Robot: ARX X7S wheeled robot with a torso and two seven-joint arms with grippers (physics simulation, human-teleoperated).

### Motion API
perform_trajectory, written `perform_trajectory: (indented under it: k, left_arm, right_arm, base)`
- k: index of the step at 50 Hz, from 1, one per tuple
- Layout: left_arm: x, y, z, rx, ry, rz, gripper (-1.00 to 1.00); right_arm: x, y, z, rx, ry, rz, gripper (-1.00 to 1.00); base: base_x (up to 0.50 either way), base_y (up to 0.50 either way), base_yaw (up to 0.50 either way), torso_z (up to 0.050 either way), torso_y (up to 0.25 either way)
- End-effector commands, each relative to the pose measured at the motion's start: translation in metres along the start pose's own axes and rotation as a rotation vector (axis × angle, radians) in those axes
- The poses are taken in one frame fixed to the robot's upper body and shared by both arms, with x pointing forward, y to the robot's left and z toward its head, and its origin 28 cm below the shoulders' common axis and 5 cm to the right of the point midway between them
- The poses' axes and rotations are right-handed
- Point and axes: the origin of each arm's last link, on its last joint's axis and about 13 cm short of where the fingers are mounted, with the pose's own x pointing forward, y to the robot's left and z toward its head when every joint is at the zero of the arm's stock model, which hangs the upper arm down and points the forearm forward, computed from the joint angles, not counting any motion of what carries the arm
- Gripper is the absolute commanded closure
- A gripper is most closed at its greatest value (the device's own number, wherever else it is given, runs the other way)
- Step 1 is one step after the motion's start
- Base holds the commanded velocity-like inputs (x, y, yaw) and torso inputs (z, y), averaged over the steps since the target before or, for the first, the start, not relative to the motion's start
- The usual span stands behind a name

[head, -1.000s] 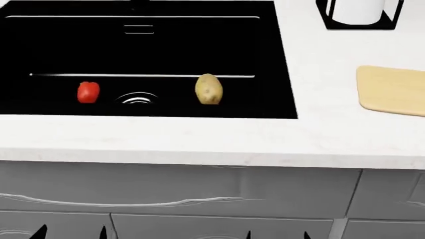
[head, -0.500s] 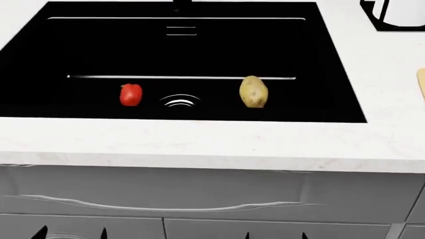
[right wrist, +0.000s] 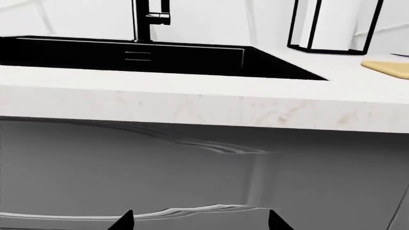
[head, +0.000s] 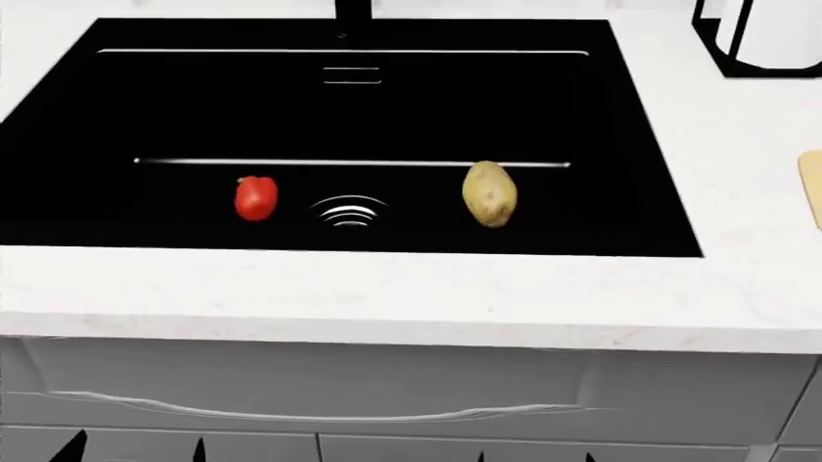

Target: Pick the vegetables from the sink and place them on the cutting board.

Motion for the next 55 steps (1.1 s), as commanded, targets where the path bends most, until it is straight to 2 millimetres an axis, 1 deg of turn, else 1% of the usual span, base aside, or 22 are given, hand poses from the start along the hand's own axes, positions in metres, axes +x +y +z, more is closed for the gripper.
perform_trajectory:
  k: [1, 12, 25, 29, 31, 32, 33, 38, 40, 42, 43, 44, 45, 46, 48, 49, 50, 52, 54, 55]
  left_arm:
    - [0.001, -0.001, 0.002, 0.006, -0.019, -0.010, -1.00]
    - [0.003, -0.004, 0.003, 0.032, -0.021, -0.027, -1.00]
    - [0.001, -0.002, 0.003, 0.004, -0.018, -0.015, -1.00]
    - [-0.001, 0.000, 0.002, 0.034, -0.007, -0.002, -1.00]
    - [0.001, 0.000, 0.002, 0.021, 0.007, 0.005, -1.00]
    - [0.020, -0.013, -0.009, 0.111, 0.081, 0.021, -1.00]
    - [0.001, 0.000, 0.003, 0.012, 0.015, 0.004, -1.00]
    - [-0.003, 0.004, 0.006, -0.003, 0.018, 0.007, -1.00]
    - [-0.002, 0.005, 0.012, -0.012, 0.011, 0.013, -1.00]
    - [0.000, 0.009, 0.024, -0.004, 0.000, 0.012, -1.00]
    - [0.001, 0.009, 0.028, -0.006, -0.007, 0.007, -1.00]
    - [0.003, 0.012, 0.040, -0.016, -0.029, 0.024, -1.00]
    - [0.004, 0.014, 0.045, -0.026, -0.034, 0.031, -1.00]
    - [0.009, 0.012, 0.059, -0.010, -0.041, 0.013, -1.00]
    - [0.014, 0.010, 0.078, -0.001, -0.023, 0.004, -1.00]
    - [0.014, 0.010, 0.083, -0.008, -0.025, -0.001, -1.00]
    - [0.018, 0.007, 0.093, -0.009, -0.037, -0.021, -1.00]
    - [0.020, 0.007, 0.103, -0.031, -0.038, -0.042, -1.00]
    - [0.026, 0.015, 0.116, 0.000, -0.039, -0.066, -1.00]
    - [0.027, 0.018, 0.120, -0.001, -0.034, -0.066, -1.00]
  right_arm:
    - [0.000, 0.000, 0.000, -0.011, 0.006, -0.001, -1.00]
    - [0.000, 0.000, 0.000, -0.018, 0.007, 0.002, -1.00]
    - [-0.001, 0.000, 0.000, -0.019, 0.001, -0.001, -1.00]
    - [-0.001, 0.000, 0.001, -0.017, -0.001, -0.002, -1.00]
    - [-0.001, 0.000, 0.000, -0.020, 0.000, 0.000, -1.00]
    - [0.012, -0.005, -0.014, -0.092, 0.029, -0.022, -1.00]
    - [-0.001, 0.000, 0.000, -0.019, 0.001, -0.001, -1.00]
    - [-0.001, 0.001, 0.010, -0.035, -0.025, -0.010, -1.00]
    - [-0.001, 0.000, 0.017, -0.039, -0.040, -0.019, -1.00]
    - [0.000, -0.003, 0.034, -0.049, -0.062, -0.038, -1.00]
    - [0.000, -0.004, 0.038, -0.046, -0.068, -0.040, -1.00]
    - [0.000, -0.006, 0.051, -0.042, -0.074, -0.044, -1.00]
    - [0.000, -0.006, 0.055, -0.041, -0.075, -0.044, -1.00]
    - [-0.001, -0.008, 0.070, -0.044, -0.093, -0.056, -1.00]
    - [-0.001, -0.011, 0.093, -0.079, -0.131, -0.074, -1.00]
    - [-0.001, -0.012, 0.100, -0.083, -0.142, -0.081, -1.00]
    - [0.001, -0.015, 0.109, -0.077, -0.151, -0.087, -1.00]
    - [0.003, -0.021, 0.119, -0.046, -0.169, -0.090, -1.00]
    - [0.005, -0.030, 0.136, -0.068, -0.173, -0.071, -1.00]
    - [0.004, -0.033, 0.141, -0.076, -0.179, -0.066, -1.00]
  base:
    - [0.00, 0.00, 0.00, 0.050, 0.000]
    - [0.00, 0.00, 0.00, 0.050, 0.000]
    - [0.00, 0.00, 0.00, 0.050, 0.000]
    - [0.00, 0.00, 0.00, 0.000, 0.000]
    - [0.00, 0.00, 0.00, 0.000, 0.000]
    - [0.00, 0.00, 0.00, 0.000, 0.000]
    - [0.00, 0.00, 0.00, 0.000, 0.000]
    - [0.00, 0.00, 0.00, 0.000, 0.000]
    - [0.00, 0.00, 0.00, 0.000, 0.000]
    - [0.00, 0.00, 0.00, 0.000, 0.000]
    - [0.00, 0.00, 0.00, 0.000, 0.000]
    - [0.00, 0.00, 0.00, 0.000, 0.000]
    - [0.00, 0.00, 0.00, 0.000, 0.000]
    - [0.00, 0.00, 0.00, 0.000, 0.000]
    - [0.00, 0.00, 0.00, 0.000, 0.000]
    - [0.00, 0.00, 0.00, 0.000, 0.000]
    - [0.00, 0.00, 0.00, 0.000, 0.000]
    - [0.00, 0.00, 0.00, 0.000, 0.000]
    - [0.00, 0.00, 0.00, 0.000, 0.000]
    - [0.00, 0.00, 0.00, 0.000, 0.000]
